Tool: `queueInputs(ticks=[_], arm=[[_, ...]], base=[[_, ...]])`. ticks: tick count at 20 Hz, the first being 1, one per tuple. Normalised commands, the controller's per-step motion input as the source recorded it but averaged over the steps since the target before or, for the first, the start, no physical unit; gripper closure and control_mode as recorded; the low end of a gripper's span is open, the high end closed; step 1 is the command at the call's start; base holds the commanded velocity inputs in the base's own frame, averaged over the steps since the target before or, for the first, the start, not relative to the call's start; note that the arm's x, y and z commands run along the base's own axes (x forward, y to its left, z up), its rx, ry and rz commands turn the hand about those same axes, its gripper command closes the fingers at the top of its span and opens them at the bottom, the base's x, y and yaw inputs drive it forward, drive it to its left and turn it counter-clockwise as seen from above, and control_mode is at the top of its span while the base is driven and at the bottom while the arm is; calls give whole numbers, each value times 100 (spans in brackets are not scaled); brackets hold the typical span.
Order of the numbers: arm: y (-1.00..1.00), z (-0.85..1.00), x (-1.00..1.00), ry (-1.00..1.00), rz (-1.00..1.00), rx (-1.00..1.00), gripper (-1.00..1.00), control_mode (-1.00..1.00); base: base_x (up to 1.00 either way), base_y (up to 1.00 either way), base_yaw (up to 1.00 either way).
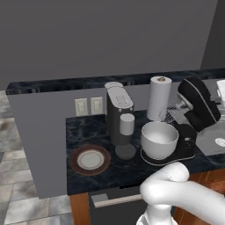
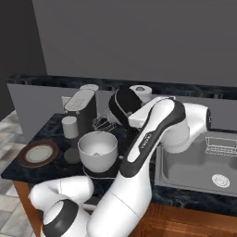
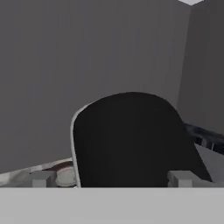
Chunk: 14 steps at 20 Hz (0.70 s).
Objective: Add butter and sugar cubes to the stand mixer bowl and then turn on the stand mixer to begin making frosting.
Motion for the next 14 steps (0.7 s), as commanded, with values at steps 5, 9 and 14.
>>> queueInputs(ticks=[5, 9, 14], arm=[[100, -39, 0, 0, 2, -11, -100, -100], [99, -40, 0, 0, 0, -11, -100, -100], [55, -10, 0, -7, -1, -6, -100, -100]], base=[[0, 0, 0], [0, 0, 0], [0, 0, 0]])
